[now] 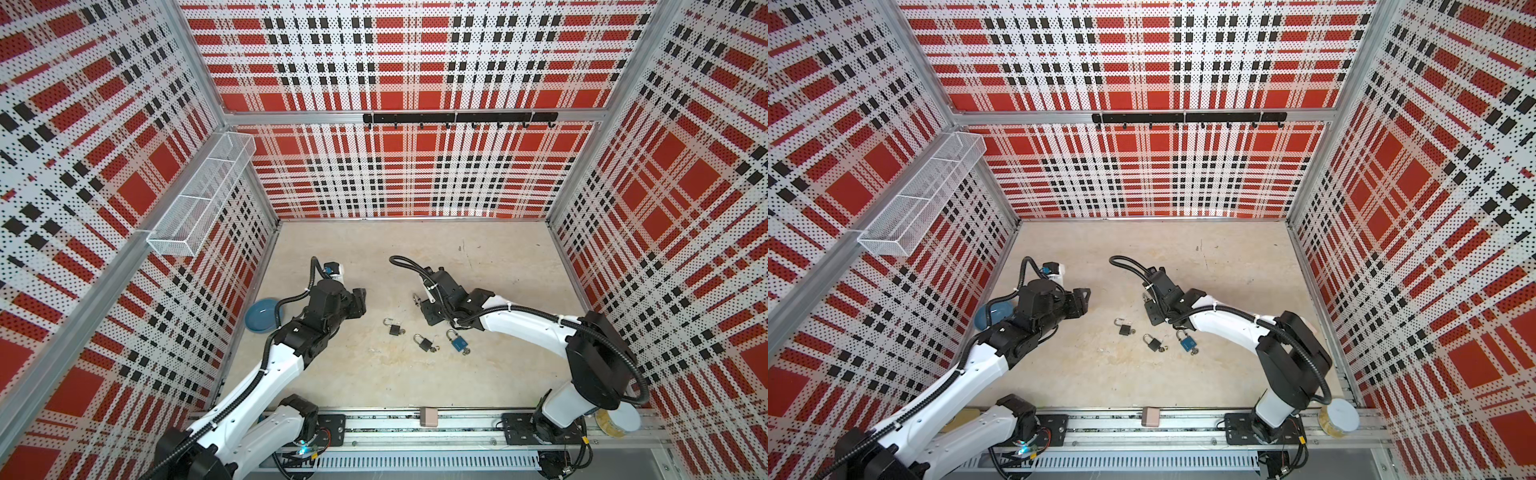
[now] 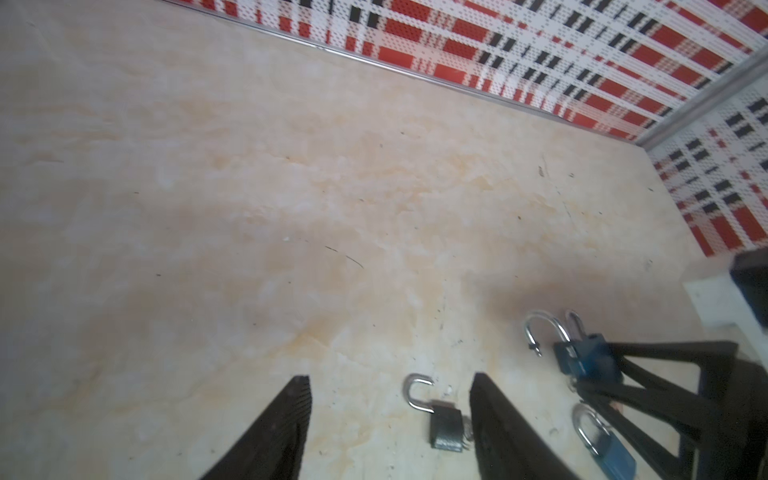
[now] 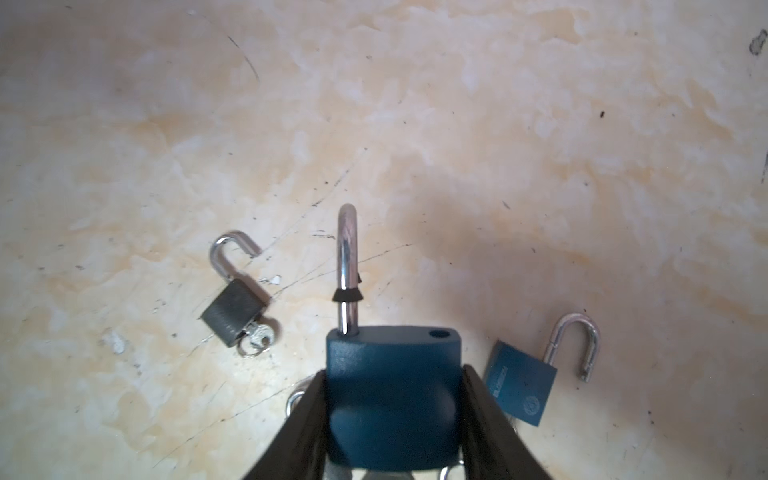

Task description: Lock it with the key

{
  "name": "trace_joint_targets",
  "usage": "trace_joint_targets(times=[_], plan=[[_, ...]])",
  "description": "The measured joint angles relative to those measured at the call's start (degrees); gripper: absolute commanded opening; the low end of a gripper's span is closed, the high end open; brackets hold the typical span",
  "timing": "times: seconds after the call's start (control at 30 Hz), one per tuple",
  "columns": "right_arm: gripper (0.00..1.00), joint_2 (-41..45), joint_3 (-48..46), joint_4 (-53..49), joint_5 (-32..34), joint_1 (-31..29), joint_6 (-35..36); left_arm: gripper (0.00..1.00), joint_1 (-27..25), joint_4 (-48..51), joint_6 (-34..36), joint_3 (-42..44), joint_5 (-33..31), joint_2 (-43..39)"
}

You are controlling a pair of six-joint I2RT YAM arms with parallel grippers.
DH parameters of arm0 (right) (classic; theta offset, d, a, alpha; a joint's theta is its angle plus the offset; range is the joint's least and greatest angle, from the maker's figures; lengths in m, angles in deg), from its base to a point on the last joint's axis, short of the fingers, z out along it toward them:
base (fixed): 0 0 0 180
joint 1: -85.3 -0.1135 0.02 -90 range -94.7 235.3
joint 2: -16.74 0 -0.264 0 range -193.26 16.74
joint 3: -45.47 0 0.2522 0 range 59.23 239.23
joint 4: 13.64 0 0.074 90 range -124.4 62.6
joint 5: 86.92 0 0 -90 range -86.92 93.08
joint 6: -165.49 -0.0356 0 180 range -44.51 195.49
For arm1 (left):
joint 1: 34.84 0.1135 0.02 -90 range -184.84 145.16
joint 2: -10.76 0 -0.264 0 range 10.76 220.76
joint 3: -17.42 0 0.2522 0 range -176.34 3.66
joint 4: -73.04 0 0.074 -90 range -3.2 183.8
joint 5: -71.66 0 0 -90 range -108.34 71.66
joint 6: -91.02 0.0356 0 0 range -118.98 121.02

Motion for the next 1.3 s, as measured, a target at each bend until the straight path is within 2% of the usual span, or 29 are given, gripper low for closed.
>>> trace_joint_targets(times=[0.27, 0.57, 1.07, 1.3], plan=[[0.23, 2.36, -0.02, -0.87, -3.91, 0.0, 3.15, 0.62, -3.17, -4.42, -3.52, 1.31, 7.93, 2.6], [0.23, 4.85, -0.02, -1.77, -8.31, -0.28, 3.43, 0.65, -4.59, -8.83, -4.5, 1.51, 12.31, 8.02], [0.21, 3.78, 1.01, -3.76, -4.74, -1.95, 3.85, 0.59, -8.17, -10.12, -9.6, -3.72, 20.09, 17.22], [0.21, 3.13, 2.4, -3.91, -3.74, -2.8, 4.22, 0.54, -9.35, -10.62, -10.88, -5.86, 21.11, 21.05]])
